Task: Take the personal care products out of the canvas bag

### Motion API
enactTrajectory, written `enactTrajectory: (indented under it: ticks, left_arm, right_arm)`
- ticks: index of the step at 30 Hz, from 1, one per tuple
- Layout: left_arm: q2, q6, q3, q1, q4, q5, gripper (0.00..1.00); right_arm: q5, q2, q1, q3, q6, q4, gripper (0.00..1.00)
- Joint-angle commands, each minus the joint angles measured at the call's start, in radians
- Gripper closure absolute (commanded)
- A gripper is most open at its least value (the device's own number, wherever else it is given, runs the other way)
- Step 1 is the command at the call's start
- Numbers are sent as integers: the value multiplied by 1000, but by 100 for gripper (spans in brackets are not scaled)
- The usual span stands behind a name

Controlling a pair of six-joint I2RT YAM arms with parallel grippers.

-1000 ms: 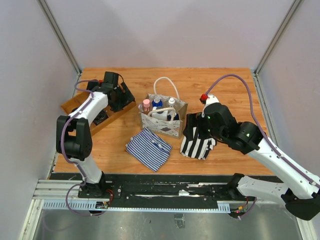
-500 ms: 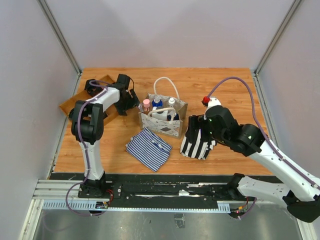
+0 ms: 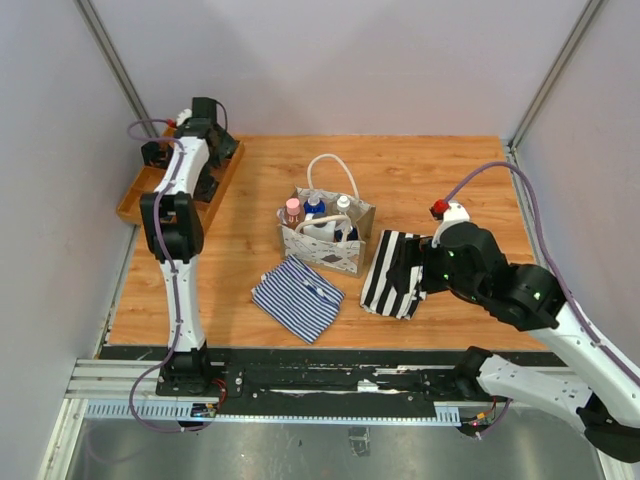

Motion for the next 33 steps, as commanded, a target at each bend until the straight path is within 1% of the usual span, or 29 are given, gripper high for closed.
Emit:
enactTrajectory:
  ticks: [1,3,4,5,7,8,10,11,12,14,15,16,17,18,19,20,21,22,25,27,30,33]
  left_arm:
    - [-13,-79,57,51,6,-115,16]
    - [-35,-90,64,47,-2,-77,20]
    - [-68,-89,26,37,14,-66,20]
    - [-146,-83,-52,27,64,-43,22]
    - [-292,-66,-212,-29,121,-94,24]
    - [-374,-42,-298,-67,158,-130,24]
    - [-518,6,-464,-144,212,-152,22]
    - [-587,4,-537,-175,219,-128,21]
    - [-646,17,-614,-195,249,-63,22]
    - [-754,-6,-728,-228,224,16,22]
    - [-814,11,-795,-243,253,74,23]
    - [-863,18,-847,-257,250,106,24]
    - [-918,15,-894,-274,231,109,24]
    - [-978,31,-944,-291,244,130,24]
    - [-1031,39,-989,-305,237,149,24]
    - [-1087,34,-1023,-322,224,149,25]
    - [-1142,42,-1073,-340,226,156,25]
    - [-1191,49,-1098,-354,218,173,25]
    - [-1324,53,-1156,-407,168,203,25]
    - [-1371,55,-1178,-422,110,216,25]
    - [-1437,64,-1229,-426,58,247,25]
    - [-1512,60,-1302,-426,45,256,25]
  right_arm:
    - [-7,-30,20,-10,34,-32,1]
    - [-2,-34,20,-17,28,-35,1]
    - [8,-33,20,-20,25,-36,1]
    - [19,-31,20,-22,20,-34,1]
    - [41,-12,21,-17,8,-35,2]
    - [50,0,19,-15,-2,-33,1]
    - [69,32,20,-19,-17,-16,1]
    - [74,53,20,-22,-23,-6,1]
    - [78,76,20,-23,-27,-2,1]
    - [107,125,20,-27,-23,-1,1]
    - [132,151,18,-28,-9,-11,1]
    - [168,179,16,-29,4,-30,2]
    - [177,210,5,-34,8,-37,0]
    - [164,239,-13,-41,8,-39,8]
    - [145,283,-36,-51,6,-33,29]
    - [126,313,-57,-62,0,-17,52]
    - [107,340,-72,-74,-3,7,88]
    - [91,366,-90,-87,-6,33,98]
    - [38,448,-142,-113,-18,106,99]
    - [-10,514,-187,-122,-19,138,99]
    - [-88,618,-248,-124,-25,180,99]
    - [-150,728,-298,-111,-37,220,99]
